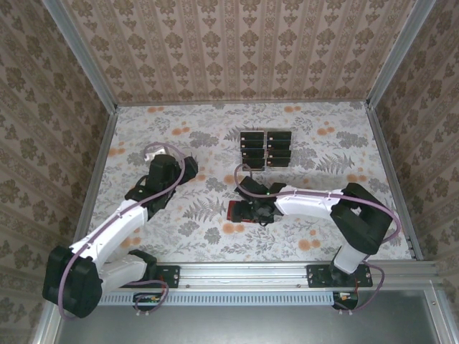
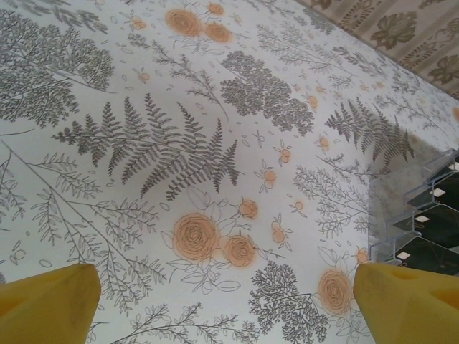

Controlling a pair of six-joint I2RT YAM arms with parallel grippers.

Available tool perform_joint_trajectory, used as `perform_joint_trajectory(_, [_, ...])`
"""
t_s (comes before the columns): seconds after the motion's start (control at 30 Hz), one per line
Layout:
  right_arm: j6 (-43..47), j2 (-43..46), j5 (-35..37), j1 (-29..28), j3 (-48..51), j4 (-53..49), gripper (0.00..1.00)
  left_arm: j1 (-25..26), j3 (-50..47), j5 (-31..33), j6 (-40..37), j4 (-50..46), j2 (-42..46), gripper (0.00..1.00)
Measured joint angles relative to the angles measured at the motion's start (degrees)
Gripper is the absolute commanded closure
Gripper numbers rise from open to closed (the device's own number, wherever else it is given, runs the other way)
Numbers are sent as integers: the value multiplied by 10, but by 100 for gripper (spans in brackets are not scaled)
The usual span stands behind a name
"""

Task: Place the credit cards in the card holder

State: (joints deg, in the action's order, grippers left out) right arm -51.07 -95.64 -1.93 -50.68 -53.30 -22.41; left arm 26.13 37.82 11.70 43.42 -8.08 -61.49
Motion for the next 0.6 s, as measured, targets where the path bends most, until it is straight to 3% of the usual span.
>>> perform_joint_trajectory(0.23, [-46,-33,-3,-26,-39,17,14,-32,33,-47,0,-32,0,0])
perform_joint_trajectory(0.43, [-51,-122,-77,-85,-155,81,14,-52,40,-80,-2,-36,0,0])
perform_joint_trajectory(0.6, [-22,-107,-88,-88,-176,67,15,-71,52,-94,-8,-56,0,0])
